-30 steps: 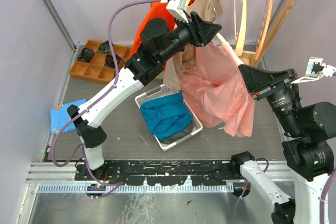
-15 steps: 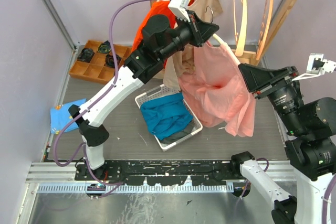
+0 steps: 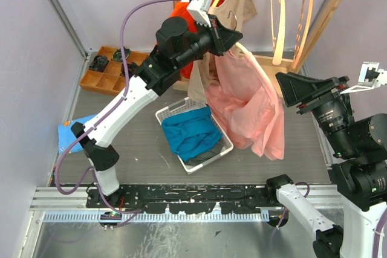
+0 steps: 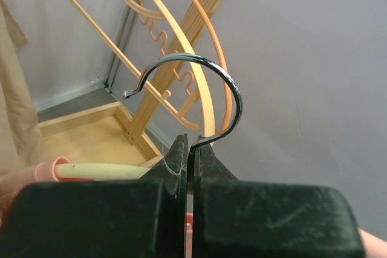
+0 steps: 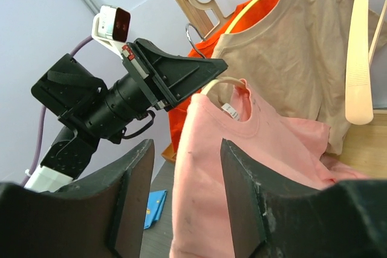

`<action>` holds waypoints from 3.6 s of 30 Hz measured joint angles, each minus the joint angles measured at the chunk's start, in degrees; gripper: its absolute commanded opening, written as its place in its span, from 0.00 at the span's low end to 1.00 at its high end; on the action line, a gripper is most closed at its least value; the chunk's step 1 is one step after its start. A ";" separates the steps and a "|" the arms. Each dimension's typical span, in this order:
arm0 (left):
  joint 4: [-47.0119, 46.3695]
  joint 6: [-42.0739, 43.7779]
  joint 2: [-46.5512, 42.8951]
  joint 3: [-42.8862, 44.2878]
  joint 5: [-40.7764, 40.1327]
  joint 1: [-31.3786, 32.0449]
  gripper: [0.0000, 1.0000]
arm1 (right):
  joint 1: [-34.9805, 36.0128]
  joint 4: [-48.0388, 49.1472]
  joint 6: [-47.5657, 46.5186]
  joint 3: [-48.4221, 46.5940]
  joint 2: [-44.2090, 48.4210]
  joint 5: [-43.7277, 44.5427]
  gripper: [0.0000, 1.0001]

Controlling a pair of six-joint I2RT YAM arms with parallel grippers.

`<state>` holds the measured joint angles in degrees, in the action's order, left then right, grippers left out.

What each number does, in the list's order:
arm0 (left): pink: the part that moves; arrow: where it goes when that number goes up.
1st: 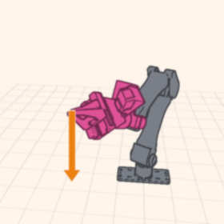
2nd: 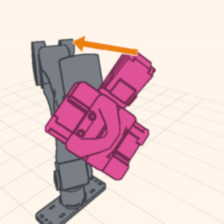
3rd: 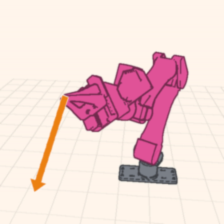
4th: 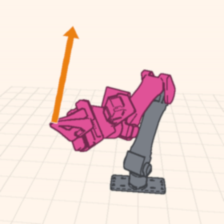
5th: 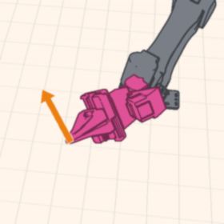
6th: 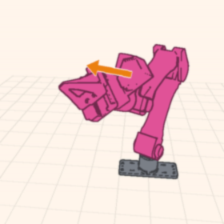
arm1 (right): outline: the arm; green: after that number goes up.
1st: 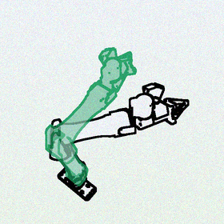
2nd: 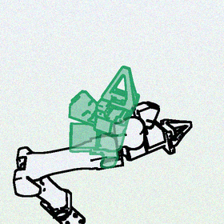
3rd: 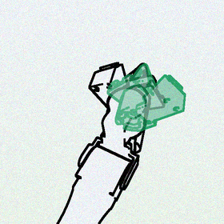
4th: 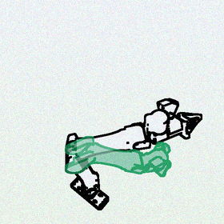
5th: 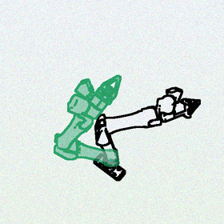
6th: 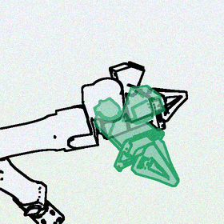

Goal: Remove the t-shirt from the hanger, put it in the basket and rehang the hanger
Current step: Pick up the hanger from the clothesline.

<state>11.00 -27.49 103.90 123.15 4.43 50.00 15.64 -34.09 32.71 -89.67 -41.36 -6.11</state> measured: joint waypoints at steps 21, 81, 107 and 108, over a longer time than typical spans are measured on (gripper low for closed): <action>-4.22 5.68 -0.55 0.15 16.87 -0.35 0.00 | 0.00 -3.91 0.20 -0.24 -1.79 -0.74 0.47; -2.99 12.09 -9.31 -5.90 25.90 -0.31 0.00 | 0.00 7.08 4.52 -1.09 -23.52 -7.52 0.01; 3.76 15.30 1.66 8.87 13.49 0.26 0.00 | 0.00 4.17 -2.62 -3.37 -15.89 -11.76 0.21; 3.80 15.34 1.66 8.87 13.35 0.31 0.00 | 0.00 3.89 -2.75 -3.37 -15.89 -11.69 0.26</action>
<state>14.81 -12.14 105.56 132.03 17.78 50.30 15.64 -30.20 29.95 -93.03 -57.25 -17.80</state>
